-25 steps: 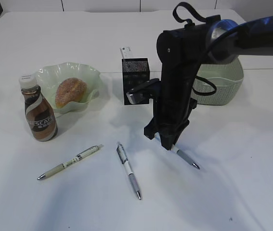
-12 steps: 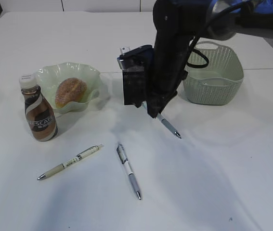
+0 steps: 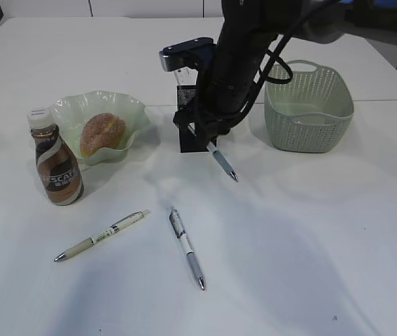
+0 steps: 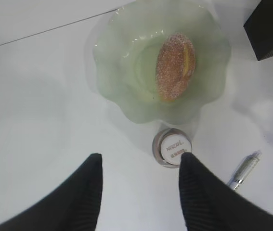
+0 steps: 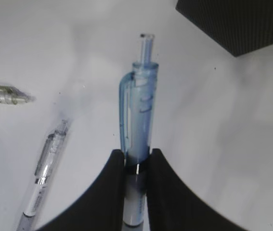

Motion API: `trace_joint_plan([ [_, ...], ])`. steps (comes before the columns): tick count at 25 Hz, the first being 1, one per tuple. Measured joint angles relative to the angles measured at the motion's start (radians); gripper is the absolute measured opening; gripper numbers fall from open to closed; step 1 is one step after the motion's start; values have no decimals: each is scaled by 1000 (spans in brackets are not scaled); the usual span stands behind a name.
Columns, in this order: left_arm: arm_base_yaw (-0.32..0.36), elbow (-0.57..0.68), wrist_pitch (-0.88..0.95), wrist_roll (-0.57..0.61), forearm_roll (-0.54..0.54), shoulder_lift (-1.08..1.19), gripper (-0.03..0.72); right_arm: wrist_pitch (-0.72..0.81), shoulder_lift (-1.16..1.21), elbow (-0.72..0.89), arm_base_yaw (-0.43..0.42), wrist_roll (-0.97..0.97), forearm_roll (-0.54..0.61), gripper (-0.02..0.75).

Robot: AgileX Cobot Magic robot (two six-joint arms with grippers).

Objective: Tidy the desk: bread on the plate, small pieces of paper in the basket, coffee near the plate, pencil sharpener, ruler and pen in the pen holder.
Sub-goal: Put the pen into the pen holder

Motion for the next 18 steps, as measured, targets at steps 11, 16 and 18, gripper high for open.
trace_joint_plan([
  [11, 0, 0, 0, 0, 1, 0, 356, -199, -9, 0, 0, 0, 27, 103],
  [16, 0, 0, 0, 0, 7, 0, 356, -333, -16, 0, 0, 0, 6, 103],
  [18, 0, 0, 0, 0, 10, 0, 356, -394, -23, 19, 0, -7, 6, 103],
])
